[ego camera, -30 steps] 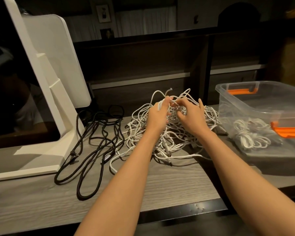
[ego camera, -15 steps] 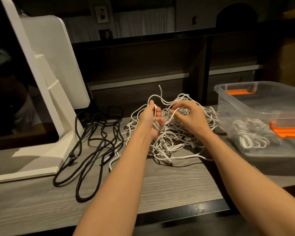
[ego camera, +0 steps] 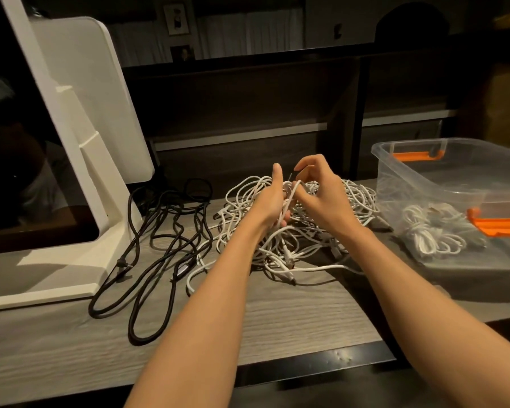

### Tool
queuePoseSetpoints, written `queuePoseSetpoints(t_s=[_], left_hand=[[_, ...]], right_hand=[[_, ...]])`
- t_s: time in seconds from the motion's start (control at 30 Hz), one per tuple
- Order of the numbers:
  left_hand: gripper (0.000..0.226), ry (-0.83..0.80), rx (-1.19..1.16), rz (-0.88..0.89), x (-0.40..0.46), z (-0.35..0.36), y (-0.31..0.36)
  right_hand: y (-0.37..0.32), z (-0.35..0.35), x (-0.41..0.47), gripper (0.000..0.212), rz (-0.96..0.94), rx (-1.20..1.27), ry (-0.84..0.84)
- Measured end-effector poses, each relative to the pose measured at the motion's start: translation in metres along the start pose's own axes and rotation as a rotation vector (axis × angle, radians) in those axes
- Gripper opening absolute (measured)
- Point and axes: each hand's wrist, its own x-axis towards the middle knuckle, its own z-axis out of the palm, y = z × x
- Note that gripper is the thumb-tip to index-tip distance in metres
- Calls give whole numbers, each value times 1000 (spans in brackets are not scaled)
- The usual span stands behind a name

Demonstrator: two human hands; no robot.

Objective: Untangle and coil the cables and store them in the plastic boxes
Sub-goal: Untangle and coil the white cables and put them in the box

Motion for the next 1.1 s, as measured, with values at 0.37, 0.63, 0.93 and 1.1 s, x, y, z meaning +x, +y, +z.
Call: queuePoseSetpoints(t_s=[0.37,0.63,0.93,1.1], left_hand=[[67,-46,-211,-32,8,-14,-11],[34,-23,-237,-2,7,-14,-9],[42,192,-4,185,5,-3,-6],[41,429,87,345,5,9,-10]], right_hand=[[25,-6,2,22,31,-290,-303],[29,-6,2,16,40,-415,-169],[20,-11,1,15,-183,-566,65],[20,-5,1,20,50,-594,-98]])
